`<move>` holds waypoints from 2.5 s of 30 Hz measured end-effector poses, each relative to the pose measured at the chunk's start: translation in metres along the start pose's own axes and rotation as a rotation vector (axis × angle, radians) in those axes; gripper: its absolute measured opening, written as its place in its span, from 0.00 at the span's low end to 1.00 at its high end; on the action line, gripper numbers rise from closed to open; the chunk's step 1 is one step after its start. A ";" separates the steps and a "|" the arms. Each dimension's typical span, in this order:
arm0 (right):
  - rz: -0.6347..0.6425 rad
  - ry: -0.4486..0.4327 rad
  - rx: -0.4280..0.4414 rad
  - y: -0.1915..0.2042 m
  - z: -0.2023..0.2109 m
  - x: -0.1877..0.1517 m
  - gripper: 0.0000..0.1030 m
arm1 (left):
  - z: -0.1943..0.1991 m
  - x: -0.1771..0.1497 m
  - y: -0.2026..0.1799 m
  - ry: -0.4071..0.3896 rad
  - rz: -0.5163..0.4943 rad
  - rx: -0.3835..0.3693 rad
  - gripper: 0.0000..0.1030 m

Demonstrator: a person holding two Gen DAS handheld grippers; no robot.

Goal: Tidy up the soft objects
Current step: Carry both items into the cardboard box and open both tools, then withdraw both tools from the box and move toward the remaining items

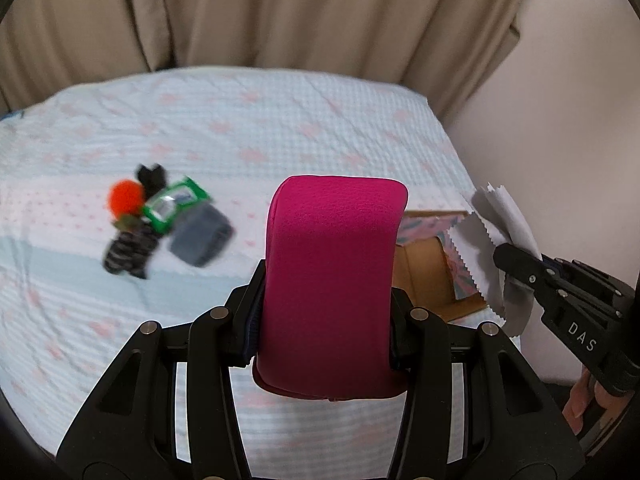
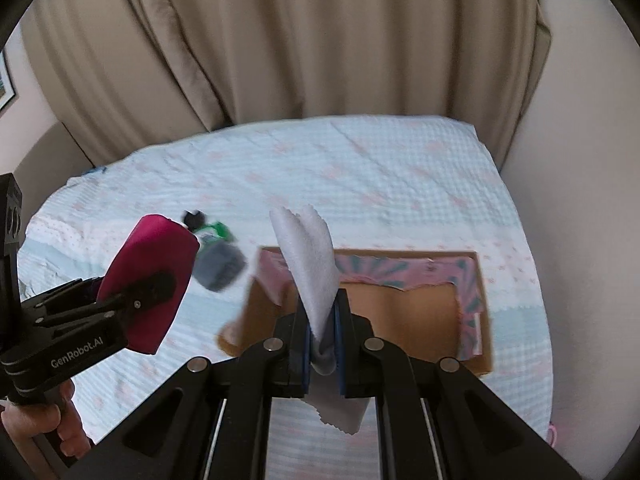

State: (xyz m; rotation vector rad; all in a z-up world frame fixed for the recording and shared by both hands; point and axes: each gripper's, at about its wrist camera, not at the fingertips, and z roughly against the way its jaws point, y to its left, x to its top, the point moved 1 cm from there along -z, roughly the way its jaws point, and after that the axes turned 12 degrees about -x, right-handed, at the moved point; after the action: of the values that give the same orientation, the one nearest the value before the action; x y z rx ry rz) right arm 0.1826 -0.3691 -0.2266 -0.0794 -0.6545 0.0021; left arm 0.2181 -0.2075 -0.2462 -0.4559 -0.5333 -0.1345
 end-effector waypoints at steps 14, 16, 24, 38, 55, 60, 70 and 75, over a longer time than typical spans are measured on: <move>0.035 0.257 -0.014 -0.066 -0.149 -0.012 0.09 | -0.182 0.002 -0.002 0.315 0.123 0.074 0.41; 0.054 0.287 -0.011 -0.066 -0.166 -0.017 0.09 | -0.201 0.000 0.002 0.362 0.136 0.087 0.41; 0.142 0.322 0.032 -0.061 -0.190 -0.033 1.00 | -0.221 0.012 -0.004 0.390 0.088 0.157 1.00; 0.221 0.216 0.055 -0.046 -0.149 -0.034 1.00 | -0.189 0.017 -0.021 0.357 0.059 0.122 1.00; 0.139 0.047 0.006 -0.036 0.011 -0.011 1.00 | -0.007 0.022 -0.061 0.135 -0.043 0.075 1.00; 0.109 -0.009 0.005 -0.019 0.062 -0.004 1.00 | 0.064 0.021 -0.059 0.033 -0.069 0.081 1.00; 0.052 -0.151 0.010 0.039 0.139 -0.011 1.00 | 0.188 -0.001 -0.013 -0.179 -0.066 0.086 1.00; -0.026 -0.199 0.002 0.075 0.167 -0.023 1.00 | 0.236 -0.017 0.028 -0.234 -0.085 0.100 1.00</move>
State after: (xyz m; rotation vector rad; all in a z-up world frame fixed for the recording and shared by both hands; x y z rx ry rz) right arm 0.0647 -0.2829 -0.1138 -0.0694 -0.8544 -0.0143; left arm 0.1015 -0.0754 -0.0858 -0.3530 -0.7863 -0.1359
